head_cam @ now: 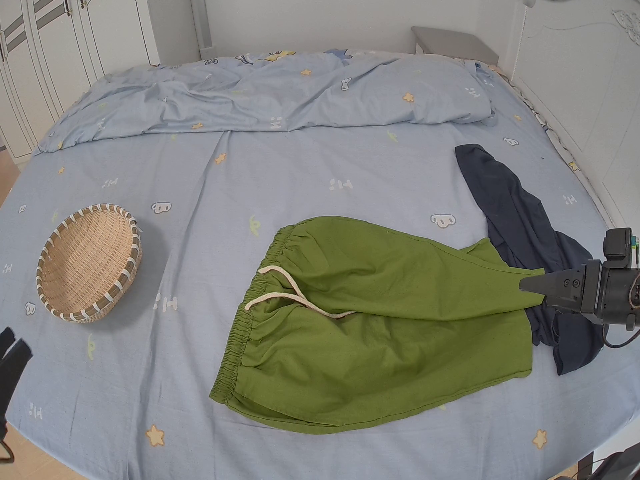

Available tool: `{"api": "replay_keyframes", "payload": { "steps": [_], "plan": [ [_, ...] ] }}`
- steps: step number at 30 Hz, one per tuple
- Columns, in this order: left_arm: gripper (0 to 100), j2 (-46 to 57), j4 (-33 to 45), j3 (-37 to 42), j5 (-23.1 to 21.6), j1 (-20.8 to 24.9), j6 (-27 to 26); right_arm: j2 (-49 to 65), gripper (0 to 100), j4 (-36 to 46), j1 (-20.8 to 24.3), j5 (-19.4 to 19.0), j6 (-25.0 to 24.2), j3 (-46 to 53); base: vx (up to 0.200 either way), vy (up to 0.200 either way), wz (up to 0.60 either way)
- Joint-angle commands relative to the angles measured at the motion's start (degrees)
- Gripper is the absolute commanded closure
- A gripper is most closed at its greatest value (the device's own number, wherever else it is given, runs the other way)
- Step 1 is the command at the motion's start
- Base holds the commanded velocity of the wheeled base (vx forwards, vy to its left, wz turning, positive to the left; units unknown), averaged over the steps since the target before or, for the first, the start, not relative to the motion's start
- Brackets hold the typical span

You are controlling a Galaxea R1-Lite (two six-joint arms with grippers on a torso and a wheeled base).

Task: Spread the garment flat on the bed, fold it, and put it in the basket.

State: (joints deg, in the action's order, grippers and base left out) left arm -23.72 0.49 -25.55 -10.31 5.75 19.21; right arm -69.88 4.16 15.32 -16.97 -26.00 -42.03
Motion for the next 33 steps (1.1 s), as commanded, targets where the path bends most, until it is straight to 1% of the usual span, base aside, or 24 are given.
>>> {"api": "replay_keyframes", "payload": {
  "steps": [1, 2, 3, 4, 5, 6, 7, 8, 11, 14, 17, 21, 27, 33],
  "plan": [
    [0, -47.8, -16.9, -0.6, -18.5, 6.3, 20.9, 1.1, 0, -3.0, -1.6, -1.5, 1.0, 1.9, 0.0, 0.0, 0.0],
    [0, -55.0, -23.9, 1.5, -19.1, 6.6, 20.3, -0.7, 0, -4.2, -1.6, -1.3, 3.8, 2.6, 0.0, 0.0, 0.0],
    [0, -57.1, -26.2, 2.0, -19.3, 6.8, 20.1, -1.1, 0, -4.6, -1.8, -1.2, 5.1, 2.8, 0.0, 0.0, 0.0],
    [0, -62.3, -31.0, 2.8, -19.3, 7.7, 20.0, -2.1, 0, -5.5, -1.9, -0.8, 8.7, 3.9, 0.0, 0.0, 0.0],
    [0, -63.4, -31.6, 2.8, -19.3, 7.9, 20.0, -2.3, 0, -5.7, -2.0, -0.6, 9.4, 4.2, 0.0, 0.0, 0.0],
    [0, -68.5, -33.5, 2.3, -19.4, 8.7, 20.3, -3.4, 0, -6.8, -1.9, 0.1, 12.1, 5.4, 0.0, 0.0, 0.0],
    [0, -68.5, -33.5, 2.3, -19.4, 8.7, 20.3, -3.4, 0, -6.8, -1.9, 0.1, 12.1, 5.4, 0.0, 0.0, 0.0],
    [0, -73.2, -33.5, 2.0, -19.4, 8.9, 19.9, -4.3, 0, -7.8, -1.9, 0.6, 13.1, 6.8, 0.0, 0.0, 0.0],
    [0, -75.6, -33.7, 2.8, -19.6, 8.9, 19.8, -4.4, 0, -8.2, -2.1, 0.9, 13.0, 7.8, 0.0, 0.0, 0.0],
    [0, -77.4, -33.8, 3.4, -21.2, 8.9, 19.8, -4.6, 0, -9.4, -3.9, 0.7, 13.0, 7.5, 0.0, 0.0, 0.0],
    [0, -78.7, -33.5, 3.7, -22.6, 8.7, 19.9, -4.4, 0, -10.8, -4.2, 0.8, 13.0, 7.9, 0.0, 0.0, 0.0],
    [0, -80.0, -34.0, 4.5, -22.7, 8.6, 19.8, -4.1, 0, -10.9, -4.8, 0.4, 12.9, 7.8, 0.0, 0.0, 0.0],
    [0, -84.6, -34.3, 3.2, -22.6, 8.4, 19.9, -4.4, 0, -11.0, -4.7, 0.2, 11.2, 7.7, 0.0, 0.0, 0.0],
    [0, -84.2, -34.3, 3.3, -22.6, 8.7, 19.8, -4.4, 0, -11.0, -4.9, 0.2, 11.2, 7.7, 0.0, 0.0, 0.0]
  ]
}}
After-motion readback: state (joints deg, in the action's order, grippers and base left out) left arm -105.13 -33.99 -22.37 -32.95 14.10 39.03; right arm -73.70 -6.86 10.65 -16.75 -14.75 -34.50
